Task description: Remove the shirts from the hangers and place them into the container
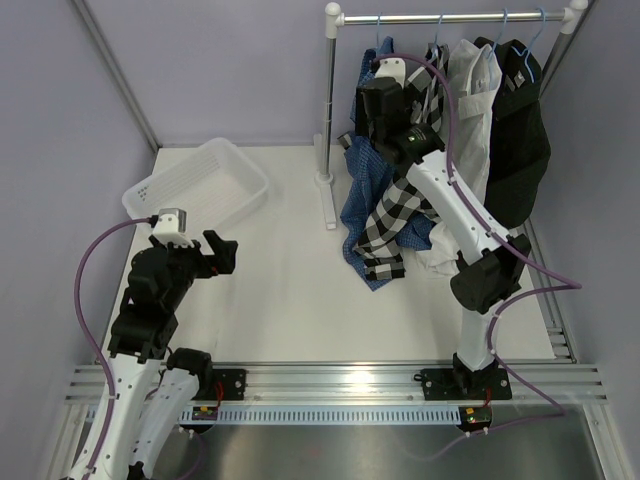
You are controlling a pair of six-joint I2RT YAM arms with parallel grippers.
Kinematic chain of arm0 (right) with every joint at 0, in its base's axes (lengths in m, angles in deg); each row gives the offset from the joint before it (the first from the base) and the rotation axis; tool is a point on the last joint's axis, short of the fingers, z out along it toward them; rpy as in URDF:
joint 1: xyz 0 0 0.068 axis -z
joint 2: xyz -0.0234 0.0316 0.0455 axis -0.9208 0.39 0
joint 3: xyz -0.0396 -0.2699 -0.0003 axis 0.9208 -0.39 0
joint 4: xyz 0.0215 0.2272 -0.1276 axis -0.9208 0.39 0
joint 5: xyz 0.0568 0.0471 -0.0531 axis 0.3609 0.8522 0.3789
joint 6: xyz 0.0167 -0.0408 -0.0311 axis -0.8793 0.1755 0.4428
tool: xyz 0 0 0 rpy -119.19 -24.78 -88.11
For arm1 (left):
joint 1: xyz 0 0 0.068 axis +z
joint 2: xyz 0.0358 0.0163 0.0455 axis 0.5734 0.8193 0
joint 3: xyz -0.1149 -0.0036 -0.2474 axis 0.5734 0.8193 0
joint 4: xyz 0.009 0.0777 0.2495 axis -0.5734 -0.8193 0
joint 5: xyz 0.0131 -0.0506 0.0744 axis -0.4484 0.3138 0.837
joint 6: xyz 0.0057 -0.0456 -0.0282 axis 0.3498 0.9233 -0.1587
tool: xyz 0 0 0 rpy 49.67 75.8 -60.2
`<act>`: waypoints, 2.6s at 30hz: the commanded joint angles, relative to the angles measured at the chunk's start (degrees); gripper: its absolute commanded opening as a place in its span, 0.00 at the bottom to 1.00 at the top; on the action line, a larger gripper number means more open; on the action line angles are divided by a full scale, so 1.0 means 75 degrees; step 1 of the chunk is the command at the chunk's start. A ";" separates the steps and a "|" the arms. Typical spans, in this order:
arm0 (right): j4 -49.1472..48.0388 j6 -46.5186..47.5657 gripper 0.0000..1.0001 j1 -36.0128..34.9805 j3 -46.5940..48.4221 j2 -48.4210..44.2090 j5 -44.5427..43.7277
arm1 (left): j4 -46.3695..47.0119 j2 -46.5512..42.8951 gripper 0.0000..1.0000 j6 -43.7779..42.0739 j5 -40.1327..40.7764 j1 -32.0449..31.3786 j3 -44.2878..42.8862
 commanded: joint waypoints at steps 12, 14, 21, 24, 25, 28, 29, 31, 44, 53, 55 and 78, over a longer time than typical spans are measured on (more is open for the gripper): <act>-0.0382 0.0265 0.30 -0.0041 0.0285 -0.0029 -0.0838 | 0.0436 -0.0052 0.99 0.0031 -0.0208 -0.0059 0.0046; -0.0347 0.0277 0.20 -0.0006 0.0285 -0.0041 -0.0768 | 0.0436 -0.0063 0.99 0.0042 -0.0220 -0.0047 0.0046; -0.0311 0.0300 0.00 0.0111 0.0273 -0.0181 -0.0510 | 0.0436 -0.0098 0.99 0.0042 -0.0197 -0.0059 0.0046; -0.0358 0.0569 0.00 0.0111 0.0401 -0.0345 -0.0346 | 0.0436 -0.0098 0.99 0.0042 -0.0173 -0.0071 0.0058; -0.0370 0.0617 0.00 0.0111 0.0425 -0.0415 -0.0299 | 0.0425 -0.0098 0.99 0.0042 -0.0185 -0.0071 0.0058; -0.0766 0.0781 0.00 0.0111 0.0239 -0.0895 -0.0065 | 0.0436 -0.0098 0.99 0.0054 -0.0185 -0.0059 0.0058; -0.0884 0.0828 0.00 0.0111 0.0133 -0.1186 -0.0006 | 0.0425 -0.0098 0.99 0.0042 -0.0162 -0.0059 0.0058; -0.1095 0.0921 0.00 0.0111 -0.0136 -0.1458 0.0123 | 0.0436 -0.0110 0.99 0.0042 -0.0173 -0.0059 0.0058; -0.1003 0.0571 0.00 0.0111 -0.2407 -0.3647 0.1503 | 0.0436 -0.0098 0.99 0.0042 -0.0197 -0.0059 0.0058; -0.0031 0.0945 0.00 0.0111 -0.3173 -0.5243 0.3027 | 0.0448 -0.0028 0.99 0.0054 -0.0220 -0.0059 0.0058; 0.0133 0.0969 0.00 0.0111 -0.3044 -0.5570 0.3216 | 0.0448 -0.0016 0.99 0.0054 -0.0232 -0.0071 0.0058; 0.0040 0.1133 0.00 0.0111 -0.2642 -0.6896 0.6824 | 0.0436 -0.0051 0.99 0.0007 -0.0079 -0.0059 -0.0024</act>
